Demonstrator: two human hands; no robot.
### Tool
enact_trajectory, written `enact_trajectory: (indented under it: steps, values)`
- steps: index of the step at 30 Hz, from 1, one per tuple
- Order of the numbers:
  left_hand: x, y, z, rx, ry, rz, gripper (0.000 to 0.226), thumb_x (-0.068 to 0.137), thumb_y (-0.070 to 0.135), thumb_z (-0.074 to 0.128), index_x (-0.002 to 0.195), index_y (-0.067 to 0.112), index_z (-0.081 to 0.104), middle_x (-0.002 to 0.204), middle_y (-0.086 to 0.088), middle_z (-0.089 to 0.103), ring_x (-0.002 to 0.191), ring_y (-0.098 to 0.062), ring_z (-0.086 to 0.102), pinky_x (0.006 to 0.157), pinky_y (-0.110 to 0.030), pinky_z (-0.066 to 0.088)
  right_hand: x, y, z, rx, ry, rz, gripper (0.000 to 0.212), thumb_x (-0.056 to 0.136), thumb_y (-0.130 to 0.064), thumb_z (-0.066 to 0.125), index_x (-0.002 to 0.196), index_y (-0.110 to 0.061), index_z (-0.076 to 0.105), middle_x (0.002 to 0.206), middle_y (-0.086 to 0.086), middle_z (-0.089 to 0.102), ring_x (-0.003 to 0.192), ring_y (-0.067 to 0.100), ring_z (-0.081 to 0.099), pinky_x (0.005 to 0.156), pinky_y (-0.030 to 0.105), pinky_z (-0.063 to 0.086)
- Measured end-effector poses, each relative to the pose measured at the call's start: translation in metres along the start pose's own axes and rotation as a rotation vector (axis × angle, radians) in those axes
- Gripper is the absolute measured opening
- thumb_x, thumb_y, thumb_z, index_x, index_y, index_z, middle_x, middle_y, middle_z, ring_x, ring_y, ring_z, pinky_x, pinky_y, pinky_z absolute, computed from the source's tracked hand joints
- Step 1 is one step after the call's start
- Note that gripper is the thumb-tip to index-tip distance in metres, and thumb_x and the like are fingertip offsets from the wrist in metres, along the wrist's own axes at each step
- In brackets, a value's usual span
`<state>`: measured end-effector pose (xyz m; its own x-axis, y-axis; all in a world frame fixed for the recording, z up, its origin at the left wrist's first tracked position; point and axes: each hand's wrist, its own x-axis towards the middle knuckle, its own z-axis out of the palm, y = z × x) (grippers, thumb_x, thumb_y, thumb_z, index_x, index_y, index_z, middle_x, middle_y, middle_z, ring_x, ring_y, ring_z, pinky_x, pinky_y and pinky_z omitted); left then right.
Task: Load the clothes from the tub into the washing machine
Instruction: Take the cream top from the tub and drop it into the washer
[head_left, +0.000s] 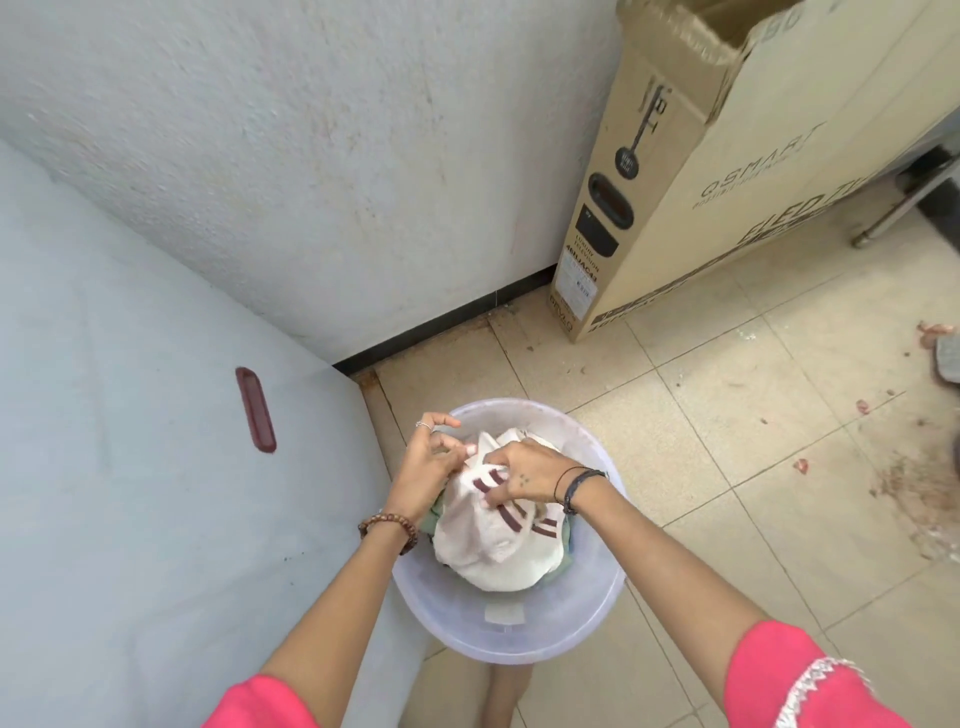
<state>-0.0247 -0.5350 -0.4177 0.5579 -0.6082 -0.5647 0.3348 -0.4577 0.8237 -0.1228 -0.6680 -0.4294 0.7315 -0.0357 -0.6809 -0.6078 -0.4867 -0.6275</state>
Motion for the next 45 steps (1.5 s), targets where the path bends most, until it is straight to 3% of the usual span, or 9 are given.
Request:
enact_trajectory:
  steps: [5,9,14,20,24,27,30,38,45]
  values:
    - [-0.024,0.023,0.001,-0.132,0.295,-0.031,0.015,0.094,0.003,0.050,0.086,0.016,0.050,0.074,-0.003,0.059,0.056,-0.003,0.061,0.054,-0.014,0.049,-0.031,-0.018,-0.016,-0.145,0.214,0.008,0.047,0.077,-0.039,0.068,0.048,-0.020,0.036,0.052,-0.002,0.039,0.057,0.020,0.041,0.056,0.031,0.029]
    - [-0.054,0.019,0.006,-0.226,0.429,-0.179,0.019,0.095,0.004,0.044,0.080,0.014,0.050,0.071,-0.004,0.057,0.051,-0.006,0.060,0.049,-0.018,0.047,-0.061,-0.039,-0.026,0.106,0.377,0.018,0.039,0.084,-0.032,0.064,0.055,-0.019,0.041,0.054,-0.004,0.040,0.051,0.012,0.037,0.053,0.030,0.027]
    - [-0.094,-0.004,0.018,-0.154,0.330,-0.485,0.021,0.092,-0.001,0.040,0.082,0.009,0.055,0.067,-0.006,0.057,0.058,-0.017,0.052,0.052,-0.024,0.039,-0.097,-0.067,-0.034,0.328,0.460,-0.015,0.020,0.091,-0.026,0.056,0.083,-0.008,0.055,0.069,0.004,0.056,0.059,0.019,0.053,0.056,0.029,0.039]
    - [-0.143,0.005,0.022,-0.110,0.190,-0.568,0.019,0.093,0.003,0.043,0.080,0.010,0.054,0.072,-0.007,0.056,0.067,-0.017,0.052,0.060,-0.026,0.041,-0.138,-0.101,-0.044,0.520,0.555,0.002,0.019,0.092,-0.022,0.052,0.077,-0.017,0.043,0.076,0.004,0.054,0.071,0.020,0.052,0.066,0.031,0.037]
    - [-0.166,0.019,0.016,-0.071,0.179,-0.585,0.018,0.092,0.020,0.054,0.104,0.006,0.054,0.087,-0.008,0.057,0.088,-0.024,0.053,0.079,-0.035,0.045,-0.172,-0.126,-0.051,0.628,0.615,-0.048,0.023,0.090,-0.015,0.053,0.070,-0.019,0.041,0.070,-0.001,0.047,0.073,0.019,0.047,0.070,0.034,0.034]
    - [-0.173,0.034,0.019,-0.051,0.148,-0.565,0.058,0.089,0.036,0.059,0.136,0.007,0.043,0.133,-0.011,0.050,0.122,-0.029,0.046,0.094,-0.033,0.037,-0.201,-0.147,-0.058,0.714,0.618,-0.130,0.022,0.090,-0.012,0.051,0.071,-0.018,0.043,0.070,0.000,0.049,0.070,0.018,0.048,0.066,0.033,0.035]
    - [-0.174,0.042,0.026,0.153,0.093,-0.543,0.067,0.094,0.035,0.051,0.144,-0.001,0.024,0.148,-0.010,0.033,0.134,-0.030,0.036,0.100,-0.030,0.036,-0.225,-0.163,-0.066,0.807,0.634,-0.204,0.017,0.092,-0.013,0.050,0.076,-0.015,0.045,0.071,0.003,0.049,0.069,0.017,0.048,0.063,0.028,0.036]
    - [-0.174,0.078,-0.008,0.750,0.372,-0.290,0.029,0.096,0.013,0.041,0.115,-0.004,0.053,0.124,-0.024,0.056,0.115,-0.036,0.053,0.085,-0.034,0.043,-0.249,-0.140,-0.076,0.641,0.873,-0.092,0.023,0.089,-0.016,0.052,0.069,-0.017,0.041,0.065,-0.003,0.040,0.061,0.010,0.039,0.058,0.025,0.030]
    - [-0.162,0.145,-0.054,0.724,0.701,0.043,0.028,0.096,0.012,0.035,0.114,-0.001,0.053,0.118,-0.028,0.057,0.109,-0.042,0.053,0.087,-0.042,0.042,-0.258,-0.104,-0.076,0.877,1.035,0.019,0.028,0.074,-0.008,0.057,0.058,-0.016,0.037,0.061,0.000,0.032,0.060,0.013,0.030,0.054,0.027,0.024]
